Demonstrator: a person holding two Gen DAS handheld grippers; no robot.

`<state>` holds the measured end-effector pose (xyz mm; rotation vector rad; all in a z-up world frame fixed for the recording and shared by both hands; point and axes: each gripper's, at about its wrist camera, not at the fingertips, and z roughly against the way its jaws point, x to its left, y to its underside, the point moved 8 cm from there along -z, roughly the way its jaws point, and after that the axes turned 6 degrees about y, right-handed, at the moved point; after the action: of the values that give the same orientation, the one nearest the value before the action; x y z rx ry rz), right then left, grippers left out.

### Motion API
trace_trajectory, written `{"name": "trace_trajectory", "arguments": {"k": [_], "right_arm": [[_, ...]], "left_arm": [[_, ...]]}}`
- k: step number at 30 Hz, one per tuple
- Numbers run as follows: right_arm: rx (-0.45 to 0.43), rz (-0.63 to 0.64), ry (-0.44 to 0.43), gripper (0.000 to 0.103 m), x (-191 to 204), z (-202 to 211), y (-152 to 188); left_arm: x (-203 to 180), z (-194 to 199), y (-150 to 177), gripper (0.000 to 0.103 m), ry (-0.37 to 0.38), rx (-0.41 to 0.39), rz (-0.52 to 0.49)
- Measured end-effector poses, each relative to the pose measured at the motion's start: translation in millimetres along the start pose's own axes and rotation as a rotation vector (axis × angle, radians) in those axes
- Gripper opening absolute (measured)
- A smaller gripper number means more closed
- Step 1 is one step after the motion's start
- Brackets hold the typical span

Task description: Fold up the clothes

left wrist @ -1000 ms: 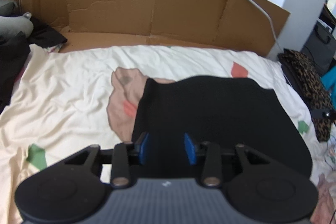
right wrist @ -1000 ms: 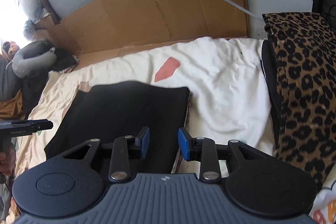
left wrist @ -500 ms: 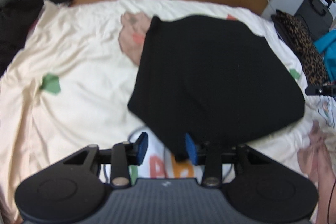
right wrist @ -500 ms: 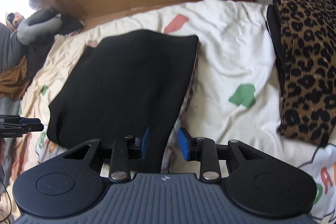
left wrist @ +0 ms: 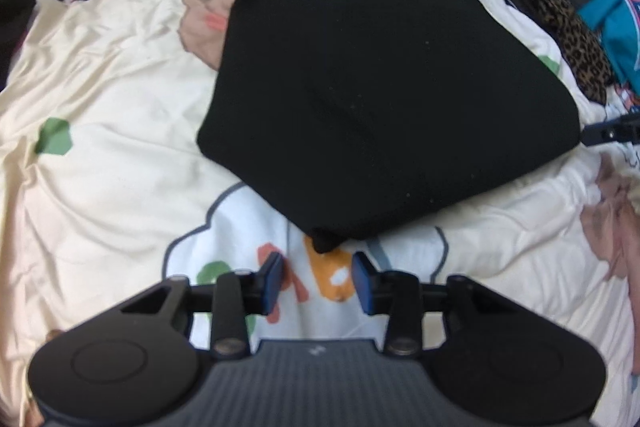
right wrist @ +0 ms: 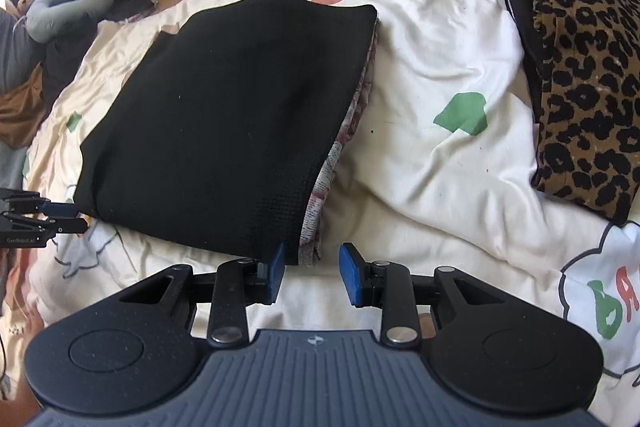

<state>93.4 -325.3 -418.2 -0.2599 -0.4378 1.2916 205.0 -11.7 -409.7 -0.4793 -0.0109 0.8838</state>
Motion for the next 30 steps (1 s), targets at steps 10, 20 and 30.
{"name": "trace_trajectory", "arguments": {"k": [10, 20, 30], "right_arm": [[0.005, 0.062, -0.038, 0.033, 10.7, -6.6, 2.2], [-0.038, 0.076, -0.018, 0.003, 7.8, 3.7, -5.7], [-0.043, 0.064, 0.015, 0.002, 3.3, 6.5, -11.1]], "left_arm": [[3.3, 0.2, -2.6, 0.007, 0.011, -0.045, -0.008], [14.9, 25.3, -7.7, 0.004, -0.026, -0.106, 0.018], [28.3, 17.6, 1.6, 0.004, 0.014, -0.085, 0.167]]}}
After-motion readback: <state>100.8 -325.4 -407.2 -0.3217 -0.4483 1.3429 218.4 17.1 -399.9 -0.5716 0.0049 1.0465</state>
